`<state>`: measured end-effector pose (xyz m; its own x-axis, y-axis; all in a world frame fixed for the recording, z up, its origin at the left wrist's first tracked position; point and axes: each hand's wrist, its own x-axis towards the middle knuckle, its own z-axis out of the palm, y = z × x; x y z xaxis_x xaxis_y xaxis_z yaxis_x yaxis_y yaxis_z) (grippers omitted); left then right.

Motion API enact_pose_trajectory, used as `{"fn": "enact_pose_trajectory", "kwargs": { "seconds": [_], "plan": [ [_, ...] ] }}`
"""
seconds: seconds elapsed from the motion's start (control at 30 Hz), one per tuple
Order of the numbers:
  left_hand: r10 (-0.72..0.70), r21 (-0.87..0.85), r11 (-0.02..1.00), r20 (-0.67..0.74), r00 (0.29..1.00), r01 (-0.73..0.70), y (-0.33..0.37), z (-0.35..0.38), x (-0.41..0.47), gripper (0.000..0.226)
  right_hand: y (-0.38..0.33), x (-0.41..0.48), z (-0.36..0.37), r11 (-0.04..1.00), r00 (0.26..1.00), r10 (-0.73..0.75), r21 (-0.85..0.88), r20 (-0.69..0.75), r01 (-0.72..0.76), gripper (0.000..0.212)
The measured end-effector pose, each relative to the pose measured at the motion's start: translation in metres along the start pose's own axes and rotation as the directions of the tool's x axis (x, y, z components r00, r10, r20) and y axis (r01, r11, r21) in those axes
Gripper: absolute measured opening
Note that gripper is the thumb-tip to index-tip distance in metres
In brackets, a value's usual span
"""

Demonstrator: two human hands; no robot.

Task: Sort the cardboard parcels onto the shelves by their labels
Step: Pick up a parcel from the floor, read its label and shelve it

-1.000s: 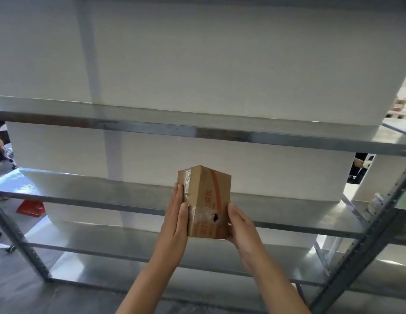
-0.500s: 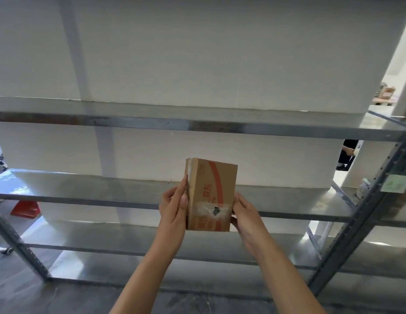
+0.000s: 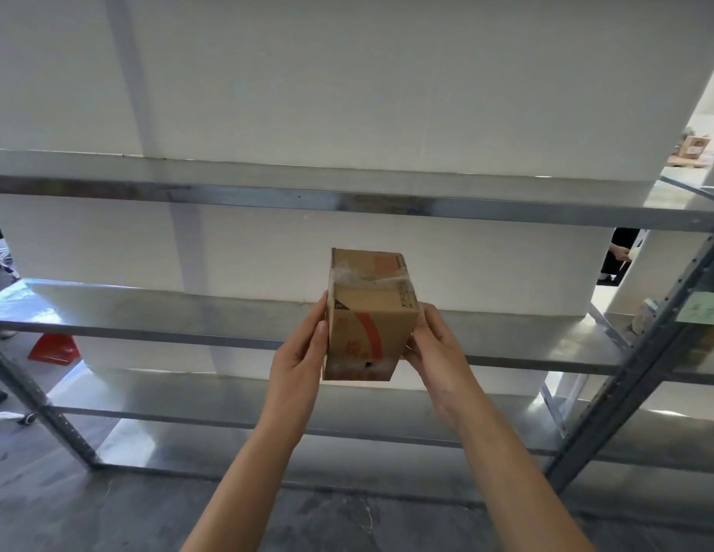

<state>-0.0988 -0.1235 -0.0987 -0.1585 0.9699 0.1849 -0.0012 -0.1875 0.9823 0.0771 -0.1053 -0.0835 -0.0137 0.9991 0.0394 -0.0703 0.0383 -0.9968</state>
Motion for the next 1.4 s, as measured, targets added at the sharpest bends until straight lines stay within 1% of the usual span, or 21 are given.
{"fn": "enact_pose_trajectory", "kwargs": {
  "seconds": [0.13,0.17,0.3,0.37,0.43,0.53,0.57,0.63,0.67,0.73,0.8,0.83,0.93,1.0,1.13,1.27,1.33,1.4],
  "plan": [
    [-0.034,0.003,0.999,-0.025,0.999,0.035,-0.007,-0.001,-0.004,0.038,0.001,0.001,0.004,0.997,1.0,0.021,0.075,0.016,-0.022,0.047],
    [-0.052,-0.004,0.999,-0.029,0.998,0.052,-0.008,-0.001,-0.004,0.038,0.002,0.002,0.004,0.995,0.999,0.036,0.095,0.017,-0.038,0.047],
    [-0.082,0.027,0.996,-0.029,0.996,0.082,-0.008,-0.005,-0.002,0.038,0.005,0.004,0.004,0.989,0.998,0.062,0.132,0.02,-0.064,0.033],
    [-0.11,0.024,0.994,-0.015,0.994,0.11,-0.007,-0.009,-0.001,0.037,0.005,0.006,0.003,0.99,0.998,0.048,0.132,0.038,-0.052,0.034],
    [-0.148,-0.004,0.989,0.002,0.989,0.148,-0.006,-0.013,-0.001,0.036,0.005,0.007,0.0,0.992,0.997,0.017,0.126,0.072,-0.026,0.038],
    [-0.213,-0.138,0.968,0.008,0.977,0.212,-0.003,-0.018,0.0,0.032,0.007,0.009,-0.007,0.993,0.99,-0.019,0.116,0.14,0.002,0.039],
    [-0.216,-0.158,0.964,-0.005,0.976,0.212,-0.002,-0.018,0.0,0.031,0.009,0.01,-0.008,0.994,0.986,-0.019,0.114,0.165,0.0,0.04],
    [-0.193,-0.143,0.973,-0.062,0.979,0.182,0.003,-0.017,0.0,0.028,0.011,0.011,-0.008,0.991,0.979,-0.026,0.131,0.201,0.0,0.041],
    [-0.175,-0.134,0.978,-0.094,0.98,0.162,0.005,-0.016,-0.001,0.027,0.011,0.01,-0.006,0.989,0.98,-0.029,0.147,0.195,0.0,0.042],
    [-0.144,-0.132,0.983,-0.125,0.982,0.127,0.011,-0.012,-0.003,0.026,0.01,0.009,-0.002,0.982,0.991,-0.004,0.186,0.134,-0.021,0.047],
    [-0.114,-0.119,0.988,-0.13,0.985,0.098,0.01,-0.009,-0.005,0.032,0.008,0.011,0.001,0.981,0.998,0.015,0.192,0.066,-0.028,0.051],
    [-0.103,-0.116,0.989,-0.126,0.987,0.088,0.008,-0.009,-0.005,0.037,0.007,0.011,0.002,0.982,0.999,0.007,0.187,0.042,-0.015,0.048],
    [-0.1,-0.136,0.987,-0.077,0.992,0.089,0.003,-0.012,-0.005,0.047,0.003,0.012,0.006,0.987,1.0,-0.021,0.156,0.004,0.021,0.034],
    [-0.105,-0.139,0.985,-0.031,0.994,0.099,-0.001,-0.015,-0.007,0.05,0.001,0.011,0.006,0.994,1.0,-0.026,0.111,0.008,0.025,0.033],
    [-0.074,-0.168,0.983,0.013,0.997,0.075,-0.005,-0.016,-0.01,0.051,-0.003,0.014,0.0,0.999,0.999,-0.039,-0.004,0.036,0.039,0.053],
    [-0.029,-0.202,0.979,0.053,0.998,0.039,-0.001,-0.018,-0.007,0.053,-0.014,0.015,-0.003,0.992,0.992,-0.057,-0.109,0.111,0.069,0.065],
    [-0.016,-0.221,0.975,0.076,0.997,0.032,0.003,-0.019,-0.003,0.054,-0.018,0.016,-0.004,0.987,0.99,-0.073,-0.131,0.12,0.089,0.055],
    [-0.018,-0.277,0.96,0.076,0.997,0.039,0.007,-0.02,0.0,0.051,-0.02,0.017,-0.005,0.985,0.985,-0.086,-0.138,0.149,0.107,0.046]
  ]
}}
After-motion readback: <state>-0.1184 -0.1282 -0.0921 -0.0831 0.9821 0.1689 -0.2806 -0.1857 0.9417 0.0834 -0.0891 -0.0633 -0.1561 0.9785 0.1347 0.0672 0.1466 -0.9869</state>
